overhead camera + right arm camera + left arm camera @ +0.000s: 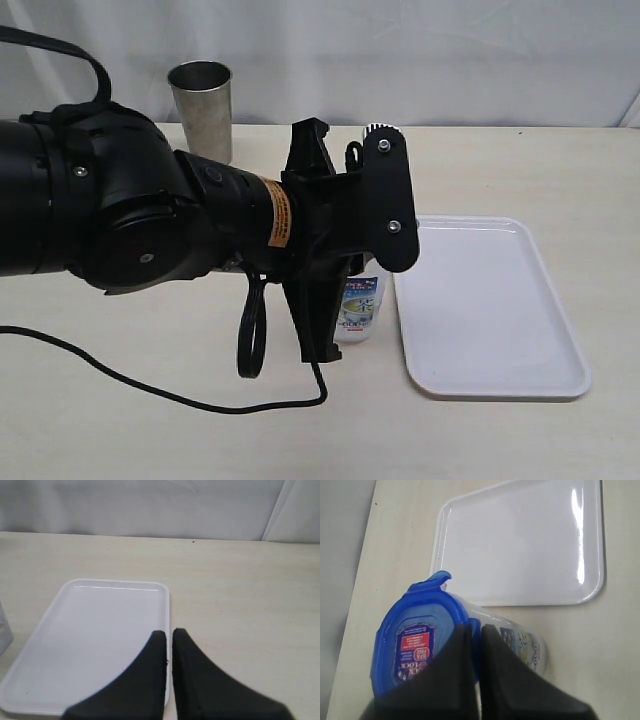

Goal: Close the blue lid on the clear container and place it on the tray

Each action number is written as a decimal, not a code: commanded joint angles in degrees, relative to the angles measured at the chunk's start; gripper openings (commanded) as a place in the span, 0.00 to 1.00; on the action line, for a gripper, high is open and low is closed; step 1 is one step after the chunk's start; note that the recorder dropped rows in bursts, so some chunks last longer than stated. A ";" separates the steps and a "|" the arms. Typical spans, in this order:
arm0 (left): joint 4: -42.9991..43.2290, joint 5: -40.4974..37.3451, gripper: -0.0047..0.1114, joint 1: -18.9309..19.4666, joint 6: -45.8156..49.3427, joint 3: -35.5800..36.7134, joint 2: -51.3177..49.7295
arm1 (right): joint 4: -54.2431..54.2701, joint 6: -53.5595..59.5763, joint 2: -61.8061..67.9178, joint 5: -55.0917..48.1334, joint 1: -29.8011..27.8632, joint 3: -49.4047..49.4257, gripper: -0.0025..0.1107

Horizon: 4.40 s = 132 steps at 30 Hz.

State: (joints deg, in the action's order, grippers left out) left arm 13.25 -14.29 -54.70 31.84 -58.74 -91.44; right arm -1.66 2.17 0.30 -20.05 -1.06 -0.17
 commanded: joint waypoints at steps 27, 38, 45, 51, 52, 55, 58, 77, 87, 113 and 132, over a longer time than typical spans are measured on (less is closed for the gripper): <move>-6.43 -6.32 0.25 4.73 -6.31 0.23 12.42 | -0.07 -0.03 -0.30 0.31 -0.16 0.17 0.06; -7.87 40.30 0.04 18.69 -13.69 22.53 16.21 | -0.07 -0.03 -0.30 0.31 -0.16 0.17 0.06; 25.54 53.54 0.04 33.55 -43.02 27.05 9.70 | -0.07 -0.03 -0.30 0.31 -0.16 0.17 0.06; 55.09 84.26 0.04 50.53 -59.16 25.07 0.35 | -0.07 -0.03 -0.30 0.31 -0.16 0.17 0.06; 56.09 84.26 0.04 51.74 -59.16 24.59 -1.20 | -0.07 -0.03 -0.30 0.31 -0.16 0.17 0.06; 56.07 84.26 0.04 53.25 -58.91 22.84 -7.14 | -0.07 -0.03 -0.30 0.31 -0.16 0.17 0.06; 55.76 84.26 0.06 53.25 -58.91 20.12 -12.96 | -0.07 -0.03 -0.30 0.31 -0.16 0.17 0.06; 56.70 74.09 0.62 44.40 -51.38 17.33 -19.86 | -4.50 1.34 -0.30 17.10 -0.16 0.17 0.06; 49.83 81.93 0.62 42.22 -43.46 17.07 -28.49 | 23.04 -1.36 -0.30 25.26 -0.16 0.17 0.06; 46.36 74.10 0.62 35.36 -45.31 8.70 -35.58 | 12.75 -1.21 48.51 28.73 -0.16 -18.10 0.06; 44.63 73.25 0.62 35.36 -45.13 8.70 -35.58 | -46.04 -33.92 92.29 68.51 -5.55 -38.62 0.06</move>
State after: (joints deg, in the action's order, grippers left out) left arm 58.68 59.01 -19.25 -13.44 -49.82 -126.96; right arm -29.69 -18.46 92.17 33.55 -3.31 -39.93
